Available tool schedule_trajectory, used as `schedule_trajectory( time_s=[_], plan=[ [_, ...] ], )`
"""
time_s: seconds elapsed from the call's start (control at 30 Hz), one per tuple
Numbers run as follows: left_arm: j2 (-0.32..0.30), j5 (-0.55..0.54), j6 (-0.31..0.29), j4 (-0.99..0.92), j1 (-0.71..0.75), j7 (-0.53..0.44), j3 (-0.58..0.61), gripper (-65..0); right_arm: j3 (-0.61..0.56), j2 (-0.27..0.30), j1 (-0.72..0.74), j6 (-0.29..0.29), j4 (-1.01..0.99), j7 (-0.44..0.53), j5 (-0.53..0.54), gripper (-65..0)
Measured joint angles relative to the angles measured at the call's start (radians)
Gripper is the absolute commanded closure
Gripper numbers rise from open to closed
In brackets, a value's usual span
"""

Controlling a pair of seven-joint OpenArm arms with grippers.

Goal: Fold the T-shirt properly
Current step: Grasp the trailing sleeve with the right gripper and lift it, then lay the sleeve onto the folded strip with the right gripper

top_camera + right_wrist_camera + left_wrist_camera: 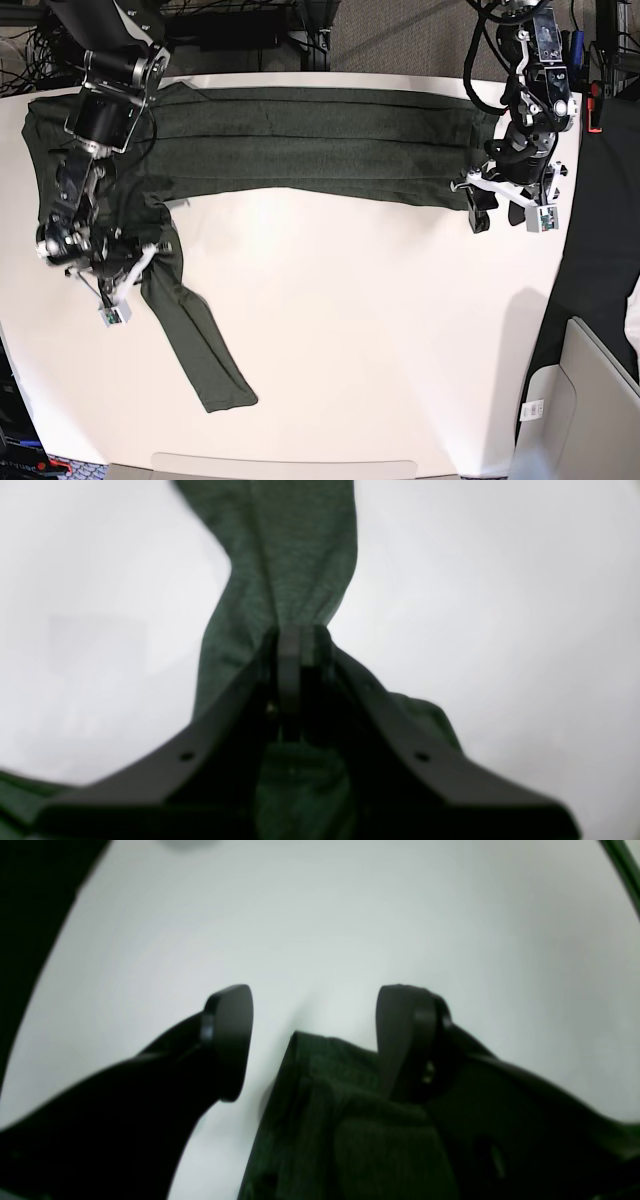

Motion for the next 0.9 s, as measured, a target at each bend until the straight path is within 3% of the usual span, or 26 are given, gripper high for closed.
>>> schedule_trajectory(
  time_s=[0.13,0.23,0.37,0.5,0.63,0.9],
  plan=[
    [-0.001,0.0,0.001,0.0,0.001,-0.009,0.0,-37.9,0.0,-0.006,-0.086,0.0,0.149,-0.12,0.127,-2.0],
    [0.0,0.0,0.0,0.0,0.0,-0.01,0.0,-37.9,-0.05,0.0,-0.14,-0.002,0.245,-0.158,0.227,-2.0],
    [0.002,0.0,0.0,0.0,0.0,-0.01,0.0,-37.9,-0.095,-0.005,-0.259,0.007,0.395,-0.164,0.345,-2.0],
    [0.002,0.0,0.002,0.0,0.001,-0.009,-0.001,-37.9,-0.142,-0.002,-0.373,0.0,0.518,-0.182,0.359,-2.0],
    [0.003,0.001,0.005,0.0,0.0,-0.009,-0.001,-37.9,-0.175,-0.009,-0.457,0.006,0.634,-0.171,0.454,-2.0],
    [0.002,0.0,0.003,-0.002,0.002,-0.009,-0.001,-37.9,-0.167,0.003,-0.501,0.004,0.679,-0.2,0.631,-2.1]
  ],
)
